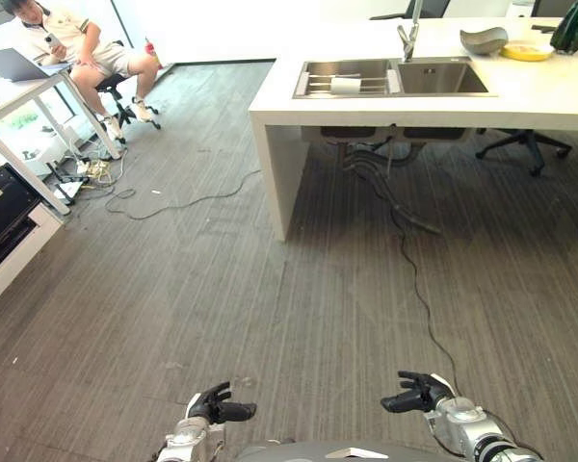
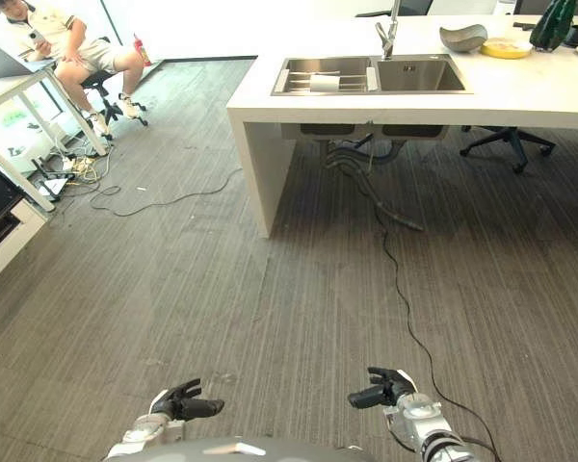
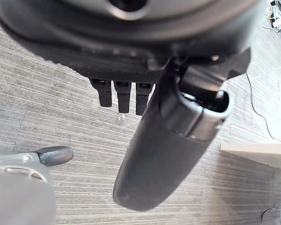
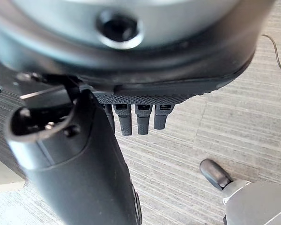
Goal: Place the dishes in the dishwasher.
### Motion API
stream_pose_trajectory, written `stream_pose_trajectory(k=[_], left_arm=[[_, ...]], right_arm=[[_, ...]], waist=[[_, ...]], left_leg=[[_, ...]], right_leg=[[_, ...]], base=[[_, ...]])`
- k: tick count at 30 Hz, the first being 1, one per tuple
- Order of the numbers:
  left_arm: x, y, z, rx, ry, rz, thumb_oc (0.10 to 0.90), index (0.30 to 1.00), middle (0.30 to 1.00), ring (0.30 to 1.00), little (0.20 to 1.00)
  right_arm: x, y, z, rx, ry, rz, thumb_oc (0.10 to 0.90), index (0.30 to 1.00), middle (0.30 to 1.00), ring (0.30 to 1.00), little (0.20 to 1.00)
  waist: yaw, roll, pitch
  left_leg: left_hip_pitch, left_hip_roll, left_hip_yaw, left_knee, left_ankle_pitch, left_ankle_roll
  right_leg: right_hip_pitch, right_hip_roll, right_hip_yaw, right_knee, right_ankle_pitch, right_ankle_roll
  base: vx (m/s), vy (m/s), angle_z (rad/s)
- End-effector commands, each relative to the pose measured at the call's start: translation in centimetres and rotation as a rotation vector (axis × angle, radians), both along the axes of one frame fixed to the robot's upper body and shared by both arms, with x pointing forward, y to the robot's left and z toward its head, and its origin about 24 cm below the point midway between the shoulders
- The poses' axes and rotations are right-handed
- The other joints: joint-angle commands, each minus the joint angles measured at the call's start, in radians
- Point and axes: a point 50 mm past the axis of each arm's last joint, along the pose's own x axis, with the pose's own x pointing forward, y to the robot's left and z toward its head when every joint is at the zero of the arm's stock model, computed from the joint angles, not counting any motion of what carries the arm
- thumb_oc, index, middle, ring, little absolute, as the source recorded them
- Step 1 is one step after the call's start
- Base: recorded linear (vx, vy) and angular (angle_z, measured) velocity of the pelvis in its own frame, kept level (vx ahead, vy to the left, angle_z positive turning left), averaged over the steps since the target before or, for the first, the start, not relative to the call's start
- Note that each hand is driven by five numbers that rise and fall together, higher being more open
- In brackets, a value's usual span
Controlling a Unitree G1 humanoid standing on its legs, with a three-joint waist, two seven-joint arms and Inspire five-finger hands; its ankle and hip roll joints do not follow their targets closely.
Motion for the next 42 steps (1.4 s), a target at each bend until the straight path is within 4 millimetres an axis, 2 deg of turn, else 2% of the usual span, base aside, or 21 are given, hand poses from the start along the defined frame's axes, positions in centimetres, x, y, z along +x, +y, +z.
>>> stream_pose_trajectory(k=[1, 2, 3, 4, 5, 7, 9, 10, 12, 14, 15, 16, 17, 18, 19, 21, 23, 29, 35, 42], left_arm=[[3.7, 1.1, 1.4, 0.085, -0.095, -0.086, 0.8, 0.9, 0.9, 0.9, 0.9], [3.7, 1.1, 1.4, 0.087, -0.093, -0.092, 0.8, 0.9, 0.9, 0.9, 0.9], [4.0, 1.2, 1.5, 0.09, -0.102, -0.09, 0.8, 0.9, 0.9, 0.9, 0.9], [4.0, 1.2, 1.5, 0.092, -0.103, -0.095, 0.8, 0.9, 0.9, 0.9, 0.9], [4.0, 1.2, 1.6, 0.095, -0.104, -0.101, 0.8, 0.9, 0.9, 0.9, 0.9], [3.6, 1.2, 1.4, 0.102, -0.093, -0.105, 0.8, 0.9, 0.9, 0.9, 0.9], [3.6, 0.8, 1.3, 0.107, -0.09, -0.123, 0.8, 0.9, 0.9, 0.9, 0.9], [3.5, 0.8, 1.3, 0.107, -0.09, -0.123, 0.8, 0.9, 0.9, 0.9, 0.9], [3.3, 0.6, 1.2, 0.096, -0.084, -0.111, 0.8, 0.9, 0.9, 0.9, 0.9], [2.8, 0.3, 0.9, 0.061, -0.077, -0.063, 0.8, 0.9, 0.9, 0.9, 0.9], [2.8, 0.2, 0.8, 0.049, -0.078, -0.049, 0.8, 0.9, 0.9, 0.9, 0.9], [3.1, 0.0, 0.9, 0.044, -0.092, -0.032, 0.8, 0.9, 0.9, 0.9, 0.9], [3.1, -0.3, 0.9, 0.039, -0.09, -0.036, 0.8, 0.9, 0.9, 0.9, 0.9], [3.1, -0.3, 0.9, 0.039, -0.09, -0.035, 0.8, 0.9, 0.9, 0.9, 0.9], [2.5, -0.5, 0.6, 0.032, -0.073, -0.027, 0.8, 0.9, 0.9, 0.9, 0.9], [1.7, -0.8, 0.2, 0.03, -0.045, -0.04, 0.8, 0.9, 0.9, 0.9, 0.9], [1.4, -0.1, 0.2, 0.07, -0.014, -0.1, 0.8, 0.9, 0.9, 0.9, 0.9], [1.1, 0.0, 0.1, 0.103, 0.014, -0.186, 0.8, 0.9, 0.9, 0.9, 0.9], [0.9, 0.4, 0.1, 0.101, 0.016, -0.142, 0.8, 0.9, 0.9, 0.9, 0.9], [1.2, 0.4, 0.2, 0.066, -0.018, -0.071, 0.8, 0.9, 0.9, 0.9, 0.9]], right_arm=[[3.1, 1.3, 0.9, 0.052, -0.11, -0.038, 0.8, 0.9, 0.9, 0.9, 0.9], [3.5, 1.5, 1.0, 0.052, -0.119, -0.03, 0.8, 0.9, 0.9, 0.9, 0.9], [4.3, 2.0, 1.4, 0.06, -0.141, -0.012, 0.8, 0.9, 0.9, 0.9, 0.9], [4.8, 2.1, 1.6, 0.061, -0.156, 0.002, 0.8, 0.9, 0.9, 0.9, 0.9], [5.3, 2.4, 1.9, 0.066, -0.174, 0.013, 0.8, 0.9, 0.9, 0.9, 0.9], [5.4, 2.6, 2.0, 0.07, -0.183, 0.023, 0.8, 0.9, 0.9, 0.9, 0.9], [4.4, 2.5, 1.6, 0.067, -0.168, 0.013, 0.8, 0.9, 0.9, 0.9, 0.9], [4.4, 2.5, 1.6, 0.067, -0.168, 0.013, 0.8, 0.9, 0.9, 0.9, 0.9], [3.6, 2.1, 1.1, 0.062, -0.142, -0.013, 0.8, 0.9, 0.9, 0.9, 0.9], [3.0, 2.1, 0.8, 0.063, -0.111, -0.012, 0.8, 0.9, 0.9, 0.9, 0.9], [3.0, 2.0, 0.7, 0.063, -0.107, -0.014, 0.8, 0.9, 0.9, 0.9, 0.9], [3.0, 1.7, 0.8, 0.046, -0.097, 0.001, 0.8, 0.9, 0.9, 0.9, 0.9], [2.9, 1.4, 0.7, 0.022, -0.074, 0.022, 0.8, 0.9, 0.9, 0.9, 0.9], [2.9, 1.4, 0.7, 0.022, -0.075, 0.022, 0.8, 0.9, 0.9, 0.9, 0.9], [2.5, 1.1, 0.5, 0.01, -0.055, 0.016, 0.8, 0.9, 0.9, 0.9, 0.9], [1.7, 0.4, 0.3, 0.0, -0.033, -0.015, 0.8, 0.9, 0.9, 0.9, 0.9], [0.7, 0.5, -0.1, 0.007, -0.013, -0.042, 0.8, 0.9, 0.9, 0.9, 0.9], [-1.0, 1.3, -0.9, 0.021, 0.03, -0.034, 0.8, 0.9, 0.9, 0.9, 0.9], [-0.6, 2.5, -1.0, 0.041, 0.022, 0.013, 0.8, 0.9, 0.9, 0.9, 0.9], [-0.6, 2.9, -1.1, 0.046, 0.021, 0.019, 0.8, 0.9, 0.9, 0.9, 0.9]], waist=[[0.017, -0.079, -0.001], [0.021, -0.078, 0.012], [0.017, -0.07, 0.051], [0.011, -0.064, 0.075], [0.004, -0.059, 0.094], [-0.01, -0.061, 0.105], [-0.024, -0.071, 0.095], [-0.024, -0.071, 0.095], [-0.018, -0.073, 0.086], [-0.008, -0.08, 0.093], [0.011, -0.081, 0.113], [0.031, -0.076, 0.13], [0.056, -0.07, 0.138], [0.054, -0.071, 0.136], [0.052, -0.067, 0.118], [0.049, -0.062, 0.091], [0.037, -0.07, 0.082], [0.019, -0.08, 0.064], [0.032, -0.101, 0.043], [0.047, -0.106, 0.025]], left_leg=[[0.013, 0.001, 0.006, -0.09, -0.016, -0.053], [0.014, -0.002, -0.005, -0.088, -0.017, -0.046], [0.014, 0.0, -0.006, -0.073, -0.024, -0.024], [0.009, 0.003, -0.003, -0.06, -0.027, -0.015], [-0.011, 0.007, 0.01, -0.043, -0.016, -0.001], [-0.02, 0.003, 0.004, -0.042, -0.011, 0.001], [-0.031, -0.009, -0.016, -0.06, -0.002, -0.007], [-0.031, -0.009, -0.016, -0.06, -0.002, -0.007], [-0.048, -0.004, -0.015, -0.044, -0.005, -0.02], [-0.089, 0.014, -0.023, 0.087, -0.042, -0.031], [-0.135, 0.027, -0.047, 0.172, -0.031, -0.047], [-0.179, 0.026, -0.12, 0.227, 0.003, -0.075], [-0.198, -0.012, -0.261, 0.234, 0.002, -0.096], [-0.2, -0.013, -0.262, 0.232, 0.005, -0.096], [-0.173, -0.01, -0.275, 0.164, -0.038, -0.087], [-0.135, 0.017, -0.236, 0.077, -0.034, -0.078], [-0.113, 0.025, -0.219, 0.007, 0.01, -0.078], [-0.052, 0.026, -0.217, -0.083, 0.033, -0.075], [-0.035, 0.02, -0.224, -0.092, 0.03, -0.072], [-0.021, 0.015, -0.233, -0.092, 0.02, -0.069]], right_leg=[[0.095, -0.061, -0.011, -0.21, 0.068, 0.099], [0.07, -0.068, -0.005, -0.154, 0.056, 0.098], [-0.006, -0.093, 0.012, -0.009, 0.028, 0.113], [-0.046, -0.112, 0.026, 0.067, 0.02, 0.13], [-0.09, -0.126, 0.049, 0.125, 0.034, 0.135], [-0.099, -0.108, 0.132, 0.117, 0.009, 0.134], [-0.072, -0.073, 0.21, 0.022, -0.002, 0.098], [-0.071, -0.073, 0.21, 0.021, -0.002, 0.098], [-0.047, -0.064, 0.18, -0.058, 0.017, 0.085], [-0.03, -0.053, 0.183, -0.112, 0.035, 0.072], [-0.014, -0.046, 0.185, -0.133, 0.038, 0.063], [-0.015, -0.033, 0.197, -0.152, 0.042, 0.051], [-0.005, -0.021, 0.21, -0.19, 0.05, 0.047], [-0.008, -0.023, 0.208, -0.19, 0.05, 0.047], [0.0, -0.027, 0.2, -0.221, 0.062, 0.063], [0.006, -0.031, 0.191, -0.244, 0.074, 0.081], [-0.002, -0.03, 0.182, -0.233, 0.075, 0.068], [0.026, -0.025, 0.148, -0.244, 0.073, 0.07], [0.054, -0.028, 0.131, -0.241, 0.069, 0.076], [0.077, -0.028, 0.118, -0.243, 0.059, 0.075]], base=[[-0.03, 0.033, -0.01], [-0.09, 0.08, -0.06], [-0.13, 0.112, -0.15], [-0.22, 0.107, -0.28], [-0.15, 0.035, -0.56], [-0.05, -0.057, -0.5], [0.07, -0.159, 0.02], [0.07, -0.151, 0.09], [0.05, -0.151, 0.13], [0.03, -0.191, 0.07], [-0.05, -0.167, -0.11], [-0.08, -0.104, -0.24], [-0.06, -0.049, -0.3], [0.03, -0.004, -0.33], [0.08, 0.014, -0.43], [0.07, 0.044, -0.24], [0.01, 0.074, 0.1], [0.04, 0.042, 0.24], [0.02, 0.018, 0.11], [0.03, 0.0, 0.04]])
